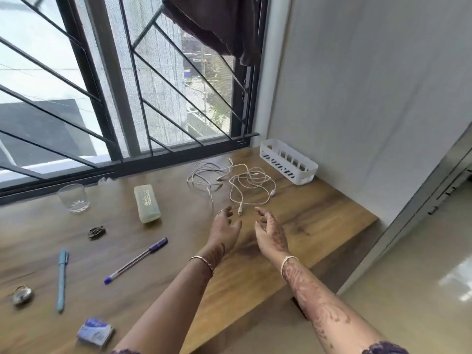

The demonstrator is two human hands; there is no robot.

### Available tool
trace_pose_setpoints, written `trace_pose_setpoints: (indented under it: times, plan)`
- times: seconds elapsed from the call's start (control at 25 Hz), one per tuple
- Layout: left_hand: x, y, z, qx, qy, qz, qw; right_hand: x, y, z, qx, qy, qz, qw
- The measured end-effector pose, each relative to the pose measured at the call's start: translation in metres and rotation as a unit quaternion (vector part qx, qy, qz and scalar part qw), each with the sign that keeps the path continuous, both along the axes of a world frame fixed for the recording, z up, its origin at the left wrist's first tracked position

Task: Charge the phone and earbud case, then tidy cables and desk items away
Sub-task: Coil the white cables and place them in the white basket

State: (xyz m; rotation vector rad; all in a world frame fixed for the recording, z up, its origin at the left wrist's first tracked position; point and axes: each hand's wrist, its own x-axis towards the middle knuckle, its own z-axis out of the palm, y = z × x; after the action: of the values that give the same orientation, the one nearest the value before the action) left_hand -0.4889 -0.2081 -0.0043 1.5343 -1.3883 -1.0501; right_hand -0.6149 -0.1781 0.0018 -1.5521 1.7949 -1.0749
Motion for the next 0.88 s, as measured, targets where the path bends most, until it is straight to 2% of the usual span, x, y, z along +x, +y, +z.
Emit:
trace_pose_setpoints:
  times: [0.24,0.4,0.56,0.64,0.72,0.88]
  plan:
    - [-0.009,-0.085,-0.005,0.010,-0.117,0.004,0.993,-0.008,-0.091,0.003,-0.035,0.088,0.059,0.994]
    - [-0.017,-0.113,-0.003,0.046,-0.113,0.021,0.992,-0.016,-0.140,0.003,-0.079,0.120,0.132,0.981]
    - [-0.025,-0.126,-0.006,0.030,-0.164,0.033,0.986,-0.026,-0.181,0.008,-0.070,0.131,0.225,0.963]
    - [-0.029,-0.129,-0.002,0.015,-0.117,0.059,0.991,-0.033,-0.196,0.011,-0.073,0.140,0.282,0.946]
    - [-0.034,-0.129,0.011,-0.003,-0.029,0.089,0.996,-0.040,-0.210,0.013,-0.086,0.150,0.335,0.926]
    - [-0.056,-0.122,0.043,-0.005,0.139,0.145,0.980,-0.051,-0.225,0.026,-0.103,0.116,0.391,0.907]
